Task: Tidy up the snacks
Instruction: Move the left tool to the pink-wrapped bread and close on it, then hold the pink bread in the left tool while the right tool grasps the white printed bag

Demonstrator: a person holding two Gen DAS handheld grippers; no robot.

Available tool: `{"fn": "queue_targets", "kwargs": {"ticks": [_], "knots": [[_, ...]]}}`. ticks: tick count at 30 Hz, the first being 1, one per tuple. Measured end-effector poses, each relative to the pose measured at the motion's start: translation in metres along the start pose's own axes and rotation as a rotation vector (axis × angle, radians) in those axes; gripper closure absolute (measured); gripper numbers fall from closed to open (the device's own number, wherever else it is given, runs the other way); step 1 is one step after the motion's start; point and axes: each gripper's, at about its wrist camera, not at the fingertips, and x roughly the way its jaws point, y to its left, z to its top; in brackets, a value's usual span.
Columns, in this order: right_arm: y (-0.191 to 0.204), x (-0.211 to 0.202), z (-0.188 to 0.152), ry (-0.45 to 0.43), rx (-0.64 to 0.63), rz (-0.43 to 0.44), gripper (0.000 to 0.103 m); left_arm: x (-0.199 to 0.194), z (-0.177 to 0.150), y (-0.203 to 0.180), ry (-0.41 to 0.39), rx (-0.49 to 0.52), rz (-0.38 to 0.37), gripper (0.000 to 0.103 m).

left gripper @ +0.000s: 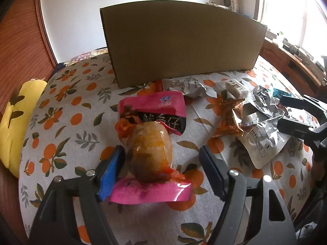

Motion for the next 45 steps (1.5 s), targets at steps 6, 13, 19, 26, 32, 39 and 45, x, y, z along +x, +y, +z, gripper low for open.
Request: {"fn": "queue_targets", "kwargs": {"ticks": [6,13,19,26,32,39,45], "knots": [[-0.001,-0.002,-0.001,-0.013,0.003,0.01,0.01,-0.001,-0.001,-0.001,-0.007,-0.007,0.005,0.027],[0.002,-0.003,-0.002,-0.017,-0.009,0.0,0.01,-0.004,-0.004,0.011,-0.029,-0.068,-0.002,0.035],[0.001,-0.003,-0.002,-0.015,-0.009,-0.005,0.01,-0.006,-0.005,0.012,-0.047,-0.08,0.008,0.051],[0.001,-0.001,-0.004,-0.005,-0.008,-0.004,0.01,-0.014,-0.01,0.013,-0.1,-0.093,-0.011,0.052],[0.001,0.005,-0.002,0.028,-0.015,0.01,0.01,-0.027,-0.014,0.011,-0.172,-0.079,-0.024,0.052],[0.016,0.004,-0.005,0.086,-0.121,-0.003,0.009,-0.032,-0.016,0.009,-0.2,-0.059,-0.037,0.052],[0.039,0.0,-0.009,0.134,-0.267,-0.02,0.009,-0.034,-0.017,0.011,-0.207,-0.079,-0.051,0.052]]}}
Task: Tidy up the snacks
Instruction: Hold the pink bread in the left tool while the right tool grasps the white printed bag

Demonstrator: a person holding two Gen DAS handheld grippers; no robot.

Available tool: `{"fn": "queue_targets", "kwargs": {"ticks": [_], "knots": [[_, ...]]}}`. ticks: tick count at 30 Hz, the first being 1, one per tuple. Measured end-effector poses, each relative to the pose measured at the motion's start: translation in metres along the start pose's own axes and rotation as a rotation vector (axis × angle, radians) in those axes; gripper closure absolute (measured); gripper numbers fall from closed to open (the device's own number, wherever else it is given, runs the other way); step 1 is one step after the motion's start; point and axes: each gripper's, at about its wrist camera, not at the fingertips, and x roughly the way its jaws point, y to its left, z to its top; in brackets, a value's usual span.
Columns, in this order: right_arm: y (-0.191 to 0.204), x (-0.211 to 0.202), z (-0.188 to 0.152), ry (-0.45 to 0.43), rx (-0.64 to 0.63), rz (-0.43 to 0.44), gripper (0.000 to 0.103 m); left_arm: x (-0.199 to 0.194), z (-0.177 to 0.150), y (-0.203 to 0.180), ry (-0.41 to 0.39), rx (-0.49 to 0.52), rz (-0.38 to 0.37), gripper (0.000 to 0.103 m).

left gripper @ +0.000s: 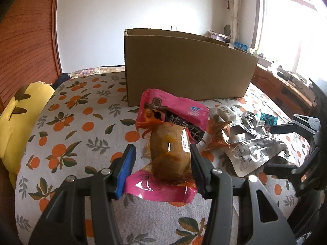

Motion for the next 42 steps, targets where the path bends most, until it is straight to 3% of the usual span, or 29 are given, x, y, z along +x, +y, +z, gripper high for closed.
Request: {"fn": "queue_targets", "kwargs": {"ticks": [4,9,15,17,22,27,31,42], "knots": [[0.007,0.01,0.004,0.028,-0.085,-0.056,0.009,-0.002,-0.001,0.001,-0.005,-0.006,-0.005,0.052],[0.007,0.023,0.013,0.038,-0.107,-0.065,0.009,-0.002,-0.001,0.001,-0.006,-0.014,-0.008,0.052],[-0.009,0.037,0.022,0.039,-0.015,0.027,0.01,-0.002,-0.001,0.001,-0.004,-0.009,-0.006,0.052],[-0.01,0.036,0.022,0.033,-0.008,0.04,0.016,-0.001,-0.001,0.001,-0.003,-0.008,-0.004,0.052],[-0.012,0.024,0.021,0.03,-0.041,0.007,0.049,-0.001,-0.002,0.0,-0.002,-0.004,0.002,0.052],[-0.009,0.01,0.02,-0.013,-0.071,-0.037,0.065,0.0,-0.002,-0.001,-0.002,-0.003,0.006,0.052],[-0.007,0.0,0.019,-0.042,-0.073,-0.034,0.071,-0.001,-0.002,-0.001,-0.006,-0.001,0.008,0.052],[-0.001,-0.025,0.022,-0.125,-0.063,-0.054,0.072,-0.008,-0.002,-0.003,-0.046,0.003,0.014,0.052]]}}
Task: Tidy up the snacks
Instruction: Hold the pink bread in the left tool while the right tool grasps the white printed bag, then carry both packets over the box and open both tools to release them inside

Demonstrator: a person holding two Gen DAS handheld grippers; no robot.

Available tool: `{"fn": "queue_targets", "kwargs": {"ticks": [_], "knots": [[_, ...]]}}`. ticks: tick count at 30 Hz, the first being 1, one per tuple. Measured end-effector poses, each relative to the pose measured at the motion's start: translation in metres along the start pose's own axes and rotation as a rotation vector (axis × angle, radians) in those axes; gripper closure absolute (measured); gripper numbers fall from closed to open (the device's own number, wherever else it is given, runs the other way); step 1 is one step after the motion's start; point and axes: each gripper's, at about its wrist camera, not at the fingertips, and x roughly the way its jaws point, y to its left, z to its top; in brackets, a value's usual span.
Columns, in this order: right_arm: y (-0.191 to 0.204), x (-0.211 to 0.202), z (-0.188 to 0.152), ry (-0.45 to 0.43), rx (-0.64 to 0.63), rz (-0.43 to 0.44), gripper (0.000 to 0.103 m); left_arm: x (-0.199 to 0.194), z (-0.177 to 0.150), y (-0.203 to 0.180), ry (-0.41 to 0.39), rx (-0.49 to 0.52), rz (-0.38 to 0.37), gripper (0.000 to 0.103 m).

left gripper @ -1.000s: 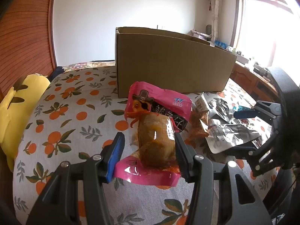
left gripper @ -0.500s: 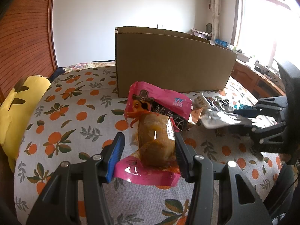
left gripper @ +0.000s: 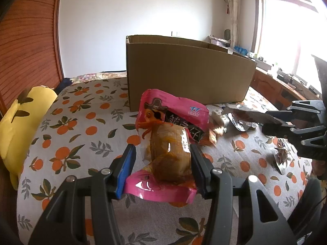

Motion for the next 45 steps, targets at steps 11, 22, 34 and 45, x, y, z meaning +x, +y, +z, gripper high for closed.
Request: {"fn": "queue_targets", "kwargs": {"ticks": [11,22,34,45], "knots": [[0.002,-0.022,0.004,-0.042,0.046,-0.019,0.071,-0.002,0.003,0.003,-0.003,-0.017,-0.022,0.052],[-0.004,-0.035,-0.001,-0.064,0.125,-0.025,0.071,-0.004,0.006,0.003,0.004,-0.025,-0.029,0.052],[-0.012,-0.063,0.016,-0.129,0.157,-0.019,0.071,-0.02,0.035,-0.012,0.016,-0.014,-0.083,0.052],[-0.033,-0.066,0.034,-0.154,0.174,-0.034,0.071,-0.024,0.096,-0.038,-0.059,0.085,-0.142,0.051]]}}
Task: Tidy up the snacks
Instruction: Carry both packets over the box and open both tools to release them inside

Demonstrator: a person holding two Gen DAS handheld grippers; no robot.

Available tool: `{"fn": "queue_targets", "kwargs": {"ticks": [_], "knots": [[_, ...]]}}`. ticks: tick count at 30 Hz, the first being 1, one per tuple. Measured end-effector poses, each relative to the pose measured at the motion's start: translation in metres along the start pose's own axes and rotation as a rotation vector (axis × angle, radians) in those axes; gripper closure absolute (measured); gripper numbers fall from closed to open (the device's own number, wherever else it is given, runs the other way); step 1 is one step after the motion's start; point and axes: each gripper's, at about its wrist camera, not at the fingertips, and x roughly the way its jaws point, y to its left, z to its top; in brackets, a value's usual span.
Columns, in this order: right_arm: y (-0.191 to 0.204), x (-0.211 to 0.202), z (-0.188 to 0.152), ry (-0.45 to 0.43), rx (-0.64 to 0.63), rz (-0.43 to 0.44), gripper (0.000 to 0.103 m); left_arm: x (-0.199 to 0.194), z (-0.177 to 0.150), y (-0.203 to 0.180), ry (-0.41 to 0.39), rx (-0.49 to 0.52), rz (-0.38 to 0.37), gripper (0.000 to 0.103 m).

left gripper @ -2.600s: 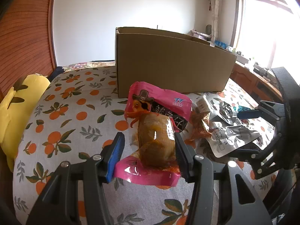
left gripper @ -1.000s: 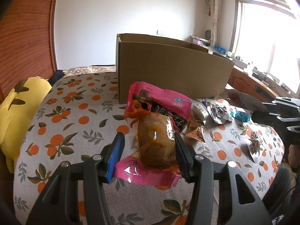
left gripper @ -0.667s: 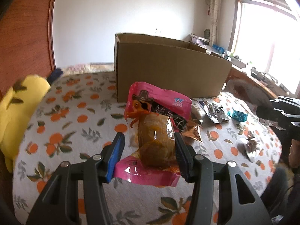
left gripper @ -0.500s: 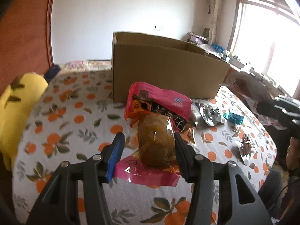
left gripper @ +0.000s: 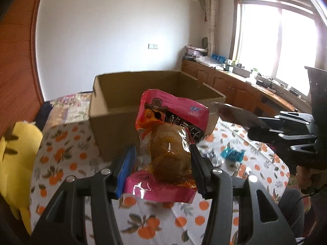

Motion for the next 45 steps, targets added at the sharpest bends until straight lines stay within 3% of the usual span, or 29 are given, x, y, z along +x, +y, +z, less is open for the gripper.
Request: {"fn": "queue_targets", "kwargs": {"ticks": [9,20,31,37,45], "knots": [[-0.024,0.012,0.04,-0.064,-0.019,-0.019,0.071,0.03,0.047,0.007,-0.051,0.018,-0.009,0.051],[-0.047,0.057,0.094,-0.109,-0.061,-0.014,0.071,0.068,0.097,0.038,-0.078,0.024,0.014,0.051],[-0.054,0.11,0.103,-0.076,-0.068,-0.013,0.071,0.111,0.092,0.058,-0.048,-0.036,0.022,0.053],[-0.05,0.134,0.102,-0.049,-0.088,-0.012,0.071,0.116,0.09,0.047,-0.056,0.008,0.029,0.053],[-0.059,0.159,0.098,-0.002,-0.081,-0.002,0.071,0.115,0.088,0.053,-0.06,-0.01,0.024,0.052]]}}
